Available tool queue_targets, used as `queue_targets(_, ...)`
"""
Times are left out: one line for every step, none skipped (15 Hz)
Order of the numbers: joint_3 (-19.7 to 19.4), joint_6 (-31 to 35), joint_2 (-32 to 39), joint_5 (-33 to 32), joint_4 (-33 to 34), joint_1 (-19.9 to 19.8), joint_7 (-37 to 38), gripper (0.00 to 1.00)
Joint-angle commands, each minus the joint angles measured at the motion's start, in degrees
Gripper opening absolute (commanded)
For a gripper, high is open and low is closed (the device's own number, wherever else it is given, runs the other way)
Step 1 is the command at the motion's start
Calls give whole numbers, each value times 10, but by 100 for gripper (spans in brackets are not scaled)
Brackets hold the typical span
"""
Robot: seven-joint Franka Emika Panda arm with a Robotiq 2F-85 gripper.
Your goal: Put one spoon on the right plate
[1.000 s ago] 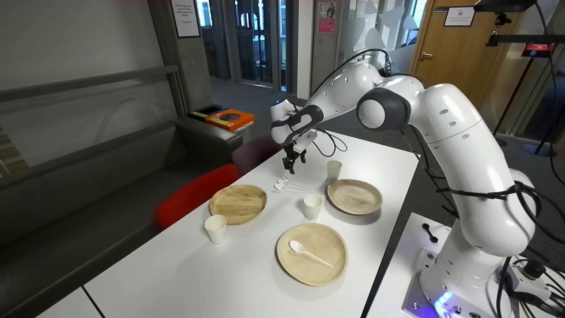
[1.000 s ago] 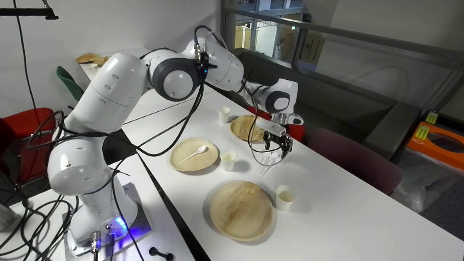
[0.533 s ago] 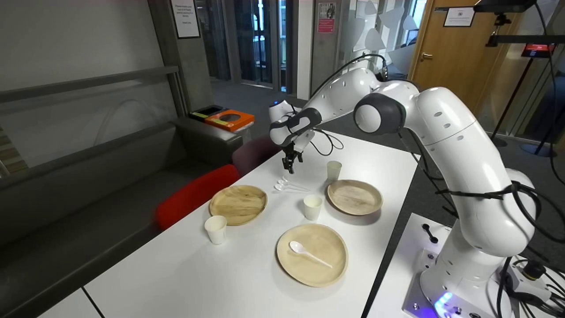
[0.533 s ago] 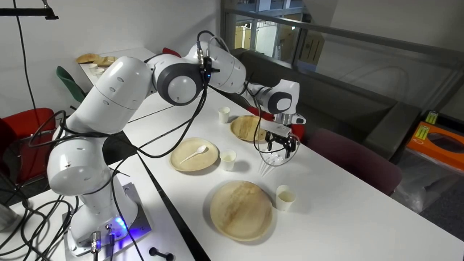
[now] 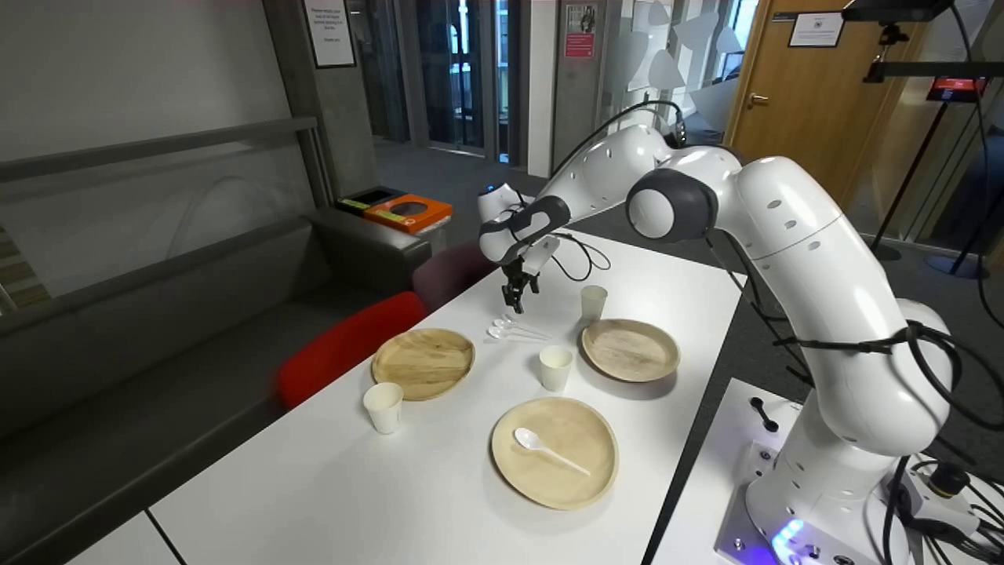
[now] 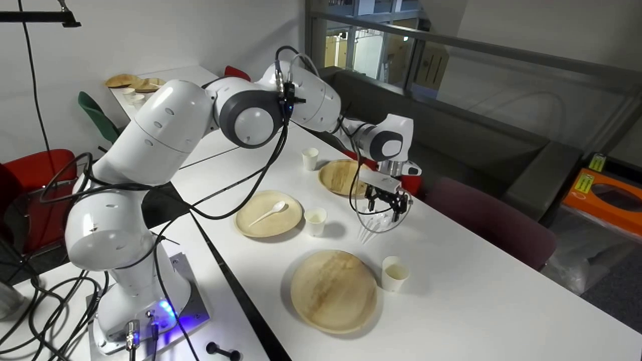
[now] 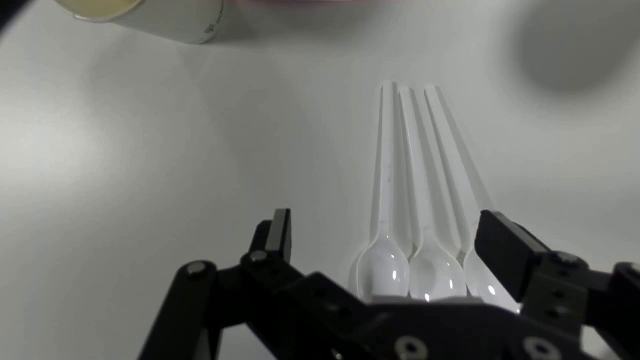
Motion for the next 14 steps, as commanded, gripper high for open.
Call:
queue_targets(11, -12, 13, 22, 19, -18, 10, 100)
queue_targets(12, -11, 15, 28, 18, -20, 13, 100)
queue_targets(14, -10, 16, 35, 17, -24, 12, 100)
queue_targets(14, -8, 18, 41, 17, -26, 13, 100)
queue_targets(14, -4, 18, 44, 15, -27, 13, 100)
queue_targets(14, -1, 19, 47, 13, -29, 14, 100)
queue_targets(13, 1, 19, 50, 12, -30, 16, 100)
queue_targets(12, 5, 21, 51, 10, -30, 18, 100)
queue_targets(12, 6, 22, 53, 10, -31, 17, 100)
queue_targets(12, 10, 24, 54, 9, -32, 16, 100)
queue_targets(13, 14, 25, 55, 8, -33, 14, 100)
queue_targets(13, 19, 25, 56, 7, -34, 15, 100)
queue_targets(13, 28, 24, 57, 4, -35, 16, 100)
queue_targets(14, 36, 24, 59, 2, -36, 14, 100)
